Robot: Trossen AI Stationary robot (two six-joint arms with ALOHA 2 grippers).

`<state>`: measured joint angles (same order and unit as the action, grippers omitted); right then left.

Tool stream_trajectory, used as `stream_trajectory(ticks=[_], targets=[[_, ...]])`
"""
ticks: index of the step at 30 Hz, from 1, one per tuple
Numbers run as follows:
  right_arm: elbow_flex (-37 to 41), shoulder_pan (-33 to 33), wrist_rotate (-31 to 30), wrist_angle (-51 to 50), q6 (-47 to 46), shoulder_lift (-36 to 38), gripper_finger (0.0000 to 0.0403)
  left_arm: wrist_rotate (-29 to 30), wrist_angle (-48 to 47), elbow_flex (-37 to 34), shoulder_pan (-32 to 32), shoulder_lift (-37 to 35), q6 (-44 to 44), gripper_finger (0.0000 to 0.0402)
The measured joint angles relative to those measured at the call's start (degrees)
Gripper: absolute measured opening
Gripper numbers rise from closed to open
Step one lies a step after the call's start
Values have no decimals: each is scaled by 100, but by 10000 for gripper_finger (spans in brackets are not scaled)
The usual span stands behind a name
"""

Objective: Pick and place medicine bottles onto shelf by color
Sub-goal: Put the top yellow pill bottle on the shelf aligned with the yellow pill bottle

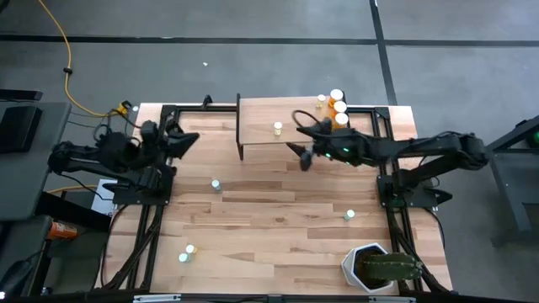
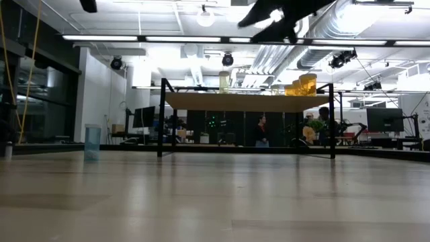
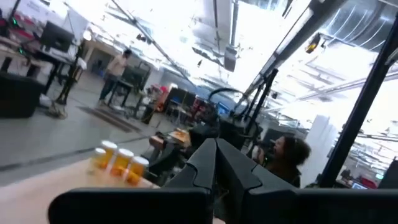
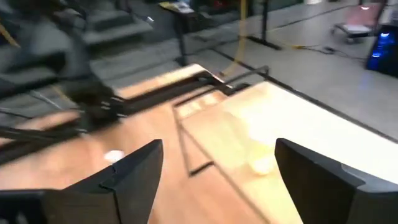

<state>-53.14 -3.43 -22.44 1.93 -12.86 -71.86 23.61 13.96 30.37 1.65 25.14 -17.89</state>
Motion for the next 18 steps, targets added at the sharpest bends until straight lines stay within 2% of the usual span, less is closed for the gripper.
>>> stream_trajectory(ticks=[10,18], targets=[[-935,-717,138,-289,-142,-1416,303,5,-127,0,2,-64,158,0],[-1102,-1077,212,-298,-333,-2005,303,0,-272,-2,2,-57,22,0]])
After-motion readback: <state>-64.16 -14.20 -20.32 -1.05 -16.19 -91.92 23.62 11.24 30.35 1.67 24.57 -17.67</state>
